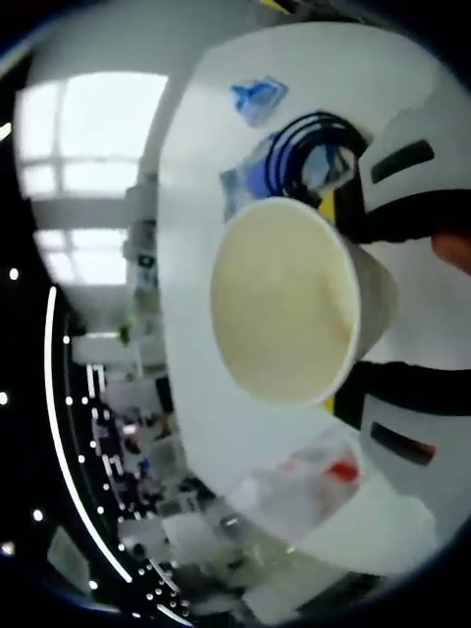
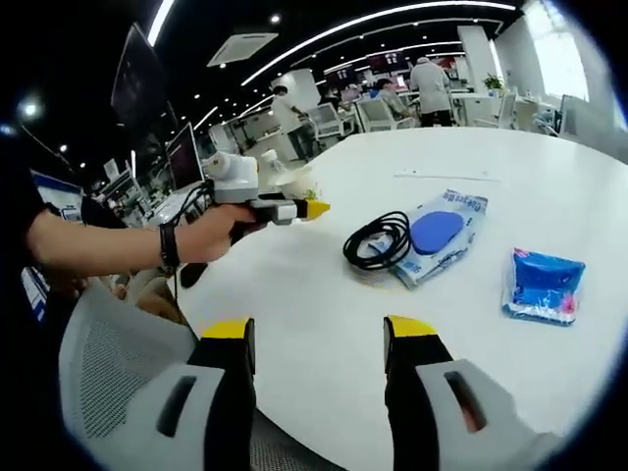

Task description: Arrange the tabletop items into an orderly group along one side of the table until the central work area is clear of visible clutter.

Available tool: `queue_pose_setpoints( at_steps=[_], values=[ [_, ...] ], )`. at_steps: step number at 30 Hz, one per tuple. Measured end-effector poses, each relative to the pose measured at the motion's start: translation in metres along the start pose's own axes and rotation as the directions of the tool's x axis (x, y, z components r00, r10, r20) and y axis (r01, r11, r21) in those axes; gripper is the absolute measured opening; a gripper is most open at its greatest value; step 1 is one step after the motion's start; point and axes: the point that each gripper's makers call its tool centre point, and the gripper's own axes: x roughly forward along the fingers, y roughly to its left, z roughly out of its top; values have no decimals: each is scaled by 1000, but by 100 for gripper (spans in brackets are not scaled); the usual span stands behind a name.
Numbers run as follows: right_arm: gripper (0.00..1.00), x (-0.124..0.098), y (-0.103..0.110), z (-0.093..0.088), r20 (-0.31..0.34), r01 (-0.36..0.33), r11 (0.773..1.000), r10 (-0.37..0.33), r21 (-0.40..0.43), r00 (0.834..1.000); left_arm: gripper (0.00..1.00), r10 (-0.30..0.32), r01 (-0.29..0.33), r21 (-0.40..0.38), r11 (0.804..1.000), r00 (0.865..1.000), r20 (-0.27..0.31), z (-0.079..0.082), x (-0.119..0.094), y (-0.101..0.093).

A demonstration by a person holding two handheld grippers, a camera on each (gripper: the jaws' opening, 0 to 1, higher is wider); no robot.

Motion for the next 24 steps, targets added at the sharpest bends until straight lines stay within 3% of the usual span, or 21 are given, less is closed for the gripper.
queue_pose_setpoints(
  at_steps=[15,24],
  values=[
    [52,-2,-3,-3,-6,8,1000,-8,28,1000,44,42,-43,-33,999,999,-22,-14,18,22],
    [52,-2,-6,-5,-7,12,999,-11,38,1000,44,48,-49,-60,997,999,-23,-17,31,25]
  ],
)
